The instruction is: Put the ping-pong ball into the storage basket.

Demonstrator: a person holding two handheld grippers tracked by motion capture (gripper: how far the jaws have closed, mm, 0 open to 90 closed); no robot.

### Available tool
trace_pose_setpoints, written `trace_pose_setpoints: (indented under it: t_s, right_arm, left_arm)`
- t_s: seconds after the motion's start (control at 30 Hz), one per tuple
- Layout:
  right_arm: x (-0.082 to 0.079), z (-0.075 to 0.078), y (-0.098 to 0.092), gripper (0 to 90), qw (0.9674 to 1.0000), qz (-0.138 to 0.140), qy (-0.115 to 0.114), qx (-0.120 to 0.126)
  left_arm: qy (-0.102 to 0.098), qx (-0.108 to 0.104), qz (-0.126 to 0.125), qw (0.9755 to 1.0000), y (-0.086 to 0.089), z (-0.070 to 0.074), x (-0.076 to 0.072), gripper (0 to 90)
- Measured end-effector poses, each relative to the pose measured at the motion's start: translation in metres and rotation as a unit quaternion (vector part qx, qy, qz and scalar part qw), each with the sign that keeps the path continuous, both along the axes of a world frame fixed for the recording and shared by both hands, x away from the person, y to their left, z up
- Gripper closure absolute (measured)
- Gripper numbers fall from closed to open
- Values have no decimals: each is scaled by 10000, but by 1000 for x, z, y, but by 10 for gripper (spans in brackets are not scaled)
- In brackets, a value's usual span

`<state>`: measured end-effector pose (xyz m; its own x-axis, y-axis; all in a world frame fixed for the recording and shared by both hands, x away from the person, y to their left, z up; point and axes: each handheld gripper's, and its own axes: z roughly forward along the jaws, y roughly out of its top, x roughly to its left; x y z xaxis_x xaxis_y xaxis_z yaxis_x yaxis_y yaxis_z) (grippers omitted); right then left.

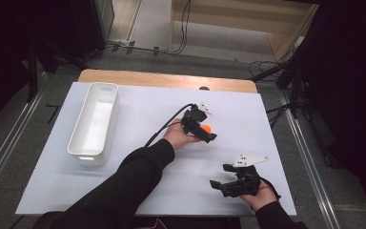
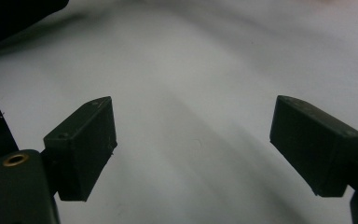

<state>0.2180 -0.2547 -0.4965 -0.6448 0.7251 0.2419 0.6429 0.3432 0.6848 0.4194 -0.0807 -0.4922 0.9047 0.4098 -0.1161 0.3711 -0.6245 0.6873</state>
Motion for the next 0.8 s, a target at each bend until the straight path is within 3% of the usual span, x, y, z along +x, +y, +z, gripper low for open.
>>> trace_pose_setpoints:
  t_s: [0.07,0.53,0.8]
  right_arm:
    - [0,0,0,131,10000,1,2,2]
    - [0,0,0,131,10000,-21,4,23]
    - [0,0,0,132,10000,-13,-2,23]
  left_arm:
    - [33,-55,51,10000,-1,-2,0,21]
    - [-43,192,25,9998,-2,-10,1,21]
    - [-93,278,1,9996,-3,-11,0,77]
